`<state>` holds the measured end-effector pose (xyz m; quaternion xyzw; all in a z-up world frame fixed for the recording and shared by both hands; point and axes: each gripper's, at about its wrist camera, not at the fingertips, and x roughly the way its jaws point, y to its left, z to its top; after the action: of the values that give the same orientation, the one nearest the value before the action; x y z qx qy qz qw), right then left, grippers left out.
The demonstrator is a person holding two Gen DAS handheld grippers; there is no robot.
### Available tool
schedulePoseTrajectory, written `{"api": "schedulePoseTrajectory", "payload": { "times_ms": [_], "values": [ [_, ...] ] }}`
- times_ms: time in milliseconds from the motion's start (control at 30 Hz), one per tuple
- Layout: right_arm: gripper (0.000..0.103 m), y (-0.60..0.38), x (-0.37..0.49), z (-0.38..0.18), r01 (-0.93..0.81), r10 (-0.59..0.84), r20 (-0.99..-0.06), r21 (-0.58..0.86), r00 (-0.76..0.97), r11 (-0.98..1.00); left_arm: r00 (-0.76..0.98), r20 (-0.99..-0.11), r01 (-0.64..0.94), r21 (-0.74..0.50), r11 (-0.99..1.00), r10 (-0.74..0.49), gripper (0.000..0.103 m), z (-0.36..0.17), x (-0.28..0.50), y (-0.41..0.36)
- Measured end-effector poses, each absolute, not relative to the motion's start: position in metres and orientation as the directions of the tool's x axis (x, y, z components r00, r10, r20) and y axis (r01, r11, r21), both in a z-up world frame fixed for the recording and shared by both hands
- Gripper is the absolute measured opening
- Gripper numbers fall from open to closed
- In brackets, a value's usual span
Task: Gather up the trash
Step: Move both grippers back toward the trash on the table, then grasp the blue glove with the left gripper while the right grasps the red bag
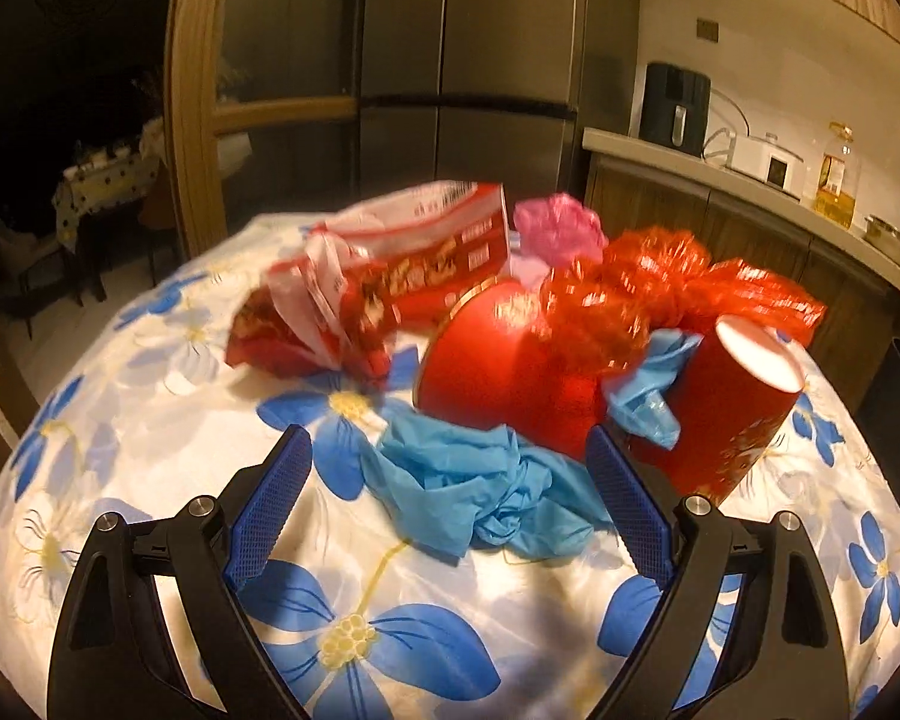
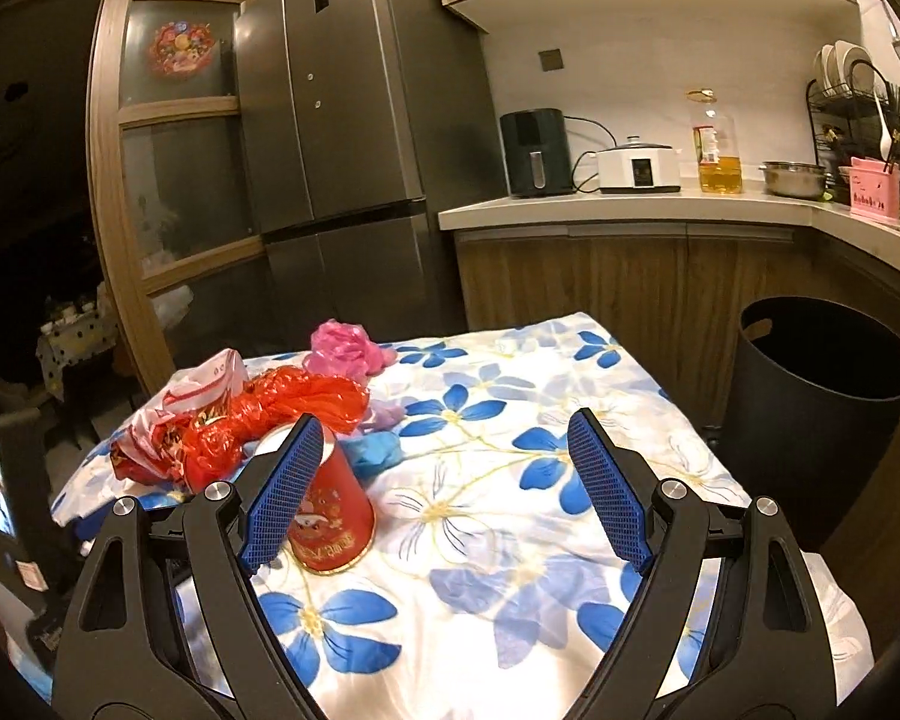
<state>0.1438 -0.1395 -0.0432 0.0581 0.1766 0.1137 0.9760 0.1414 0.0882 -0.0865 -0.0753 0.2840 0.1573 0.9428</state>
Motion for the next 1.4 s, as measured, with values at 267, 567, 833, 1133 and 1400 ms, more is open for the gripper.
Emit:
{"api": "schedulePoseTrajectory", "payload": {
  "times_ms": [267, 567, 833, 1133, 1400],
  "values": [
    [0.082, -0.124, 0.165, -0.045, -0.236, 0.288, -0.339, 0.186, 0.896, 0.954, 0.749, -0.629, -0.315, -0.062, 0.947, 0.208, 0.063, -0.103, 0.152, 0.090],
    [0.081, -0.107, 0.194, -0.055, -0.289, 0.362, -0.373, 0.238, 0.855, 0.927, 0.740, -0.656, -0.286, -0.107, 0.952, 0.149, 0.021, -0.110, 0.157, 0.093],
    [0.059, -0.102, 0.217, -0.067, -0.322, 0.425, -0.400, 0.300, 0.812, 0.898, 0.769, -0.616, -0.296, -0.106, 0.949, 0.171, 0.014, -0.097, 0.145, 0.097],
    [0.019, -0.091, 0.223, -0.068, -0.385, 0.487, -0.389, 0.313, 0.782, 0.868, 0.786, -0.582, -0.304, -0.075, 0.950, 0.206, 0.014, -0.086, 0.144, 0.099],
    [0.006, -0.084, 0.209, -0.049, -0.424, 0.490, -0.331, 0.254, 0.807, 0.869, 0.790, -0.567, -0.328, -0.072, 0.942, 0.232, 0.014, -0.079, 0.138, 0.104]
  ]
}}
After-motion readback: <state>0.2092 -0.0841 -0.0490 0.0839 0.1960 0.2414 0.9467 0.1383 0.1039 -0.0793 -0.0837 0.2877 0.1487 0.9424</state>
